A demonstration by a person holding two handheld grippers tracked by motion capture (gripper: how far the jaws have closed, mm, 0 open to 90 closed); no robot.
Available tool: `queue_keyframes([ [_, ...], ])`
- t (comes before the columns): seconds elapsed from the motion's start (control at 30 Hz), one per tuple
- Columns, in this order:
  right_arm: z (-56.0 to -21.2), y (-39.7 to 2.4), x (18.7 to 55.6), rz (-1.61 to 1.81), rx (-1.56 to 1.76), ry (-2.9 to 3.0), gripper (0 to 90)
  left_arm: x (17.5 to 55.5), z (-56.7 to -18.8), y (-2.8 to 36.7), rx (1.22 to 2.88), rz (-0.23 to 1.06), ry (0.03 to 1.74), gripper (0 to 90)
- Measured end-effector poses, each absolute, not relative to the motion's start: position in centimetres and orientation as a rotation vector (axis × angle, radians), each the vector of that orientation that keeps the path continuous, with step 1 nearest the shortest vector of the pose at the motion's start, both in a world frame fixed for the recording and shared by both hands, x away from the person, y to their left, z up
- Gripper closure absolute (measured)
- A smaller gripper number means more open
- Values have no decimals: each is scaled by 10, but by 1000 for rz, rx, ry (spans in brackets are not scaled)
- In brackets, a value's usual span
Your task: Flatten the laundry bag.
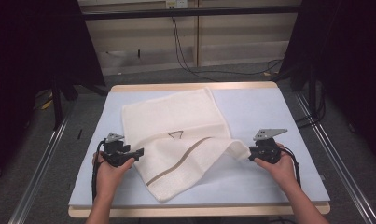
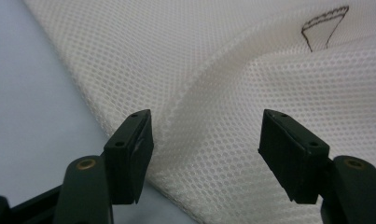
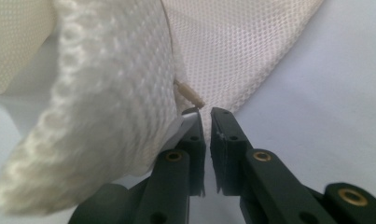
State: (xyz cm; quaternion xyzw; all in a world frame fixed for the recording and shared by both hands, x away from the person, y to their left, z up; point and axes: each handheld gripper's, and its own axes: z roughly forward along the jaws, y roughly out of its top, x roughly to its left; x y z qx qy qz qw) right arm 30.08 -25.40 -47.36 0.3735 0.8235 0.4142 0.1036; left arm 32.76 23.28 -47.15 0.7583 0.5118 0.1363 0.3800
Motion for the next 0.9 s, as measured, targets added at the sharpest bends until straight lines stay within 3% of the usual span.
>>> queue_keyframes([
  [0.1,-475,-252,302,1207,1090,2442,829,325,-476,228,1960,333,1314,397],
  [0.17,-475,-252,303,1208,1092,2438,826,322,-479,225,1991,415,1301,440],
  [0.23,-476,-252,304,1214,1090,2439,827,320,-480,223,2023,472,1283,570],
  [0.5,-477,-248,304,1191,1071,2451,833,329,-480,225,2036,500,1293,891],
  [0.73,-478,-244,303,1183,1044,2479,841,349,-483,241,1950,471,1315,900],
  [0.83,-478,-244,304,1173,1053,2474,832,344,-480,243,1902,433,1332,786],
  [0.9,-478,-245,305,1177,1068,2460,808,339,-475,242,1887,410,1341,597],
])
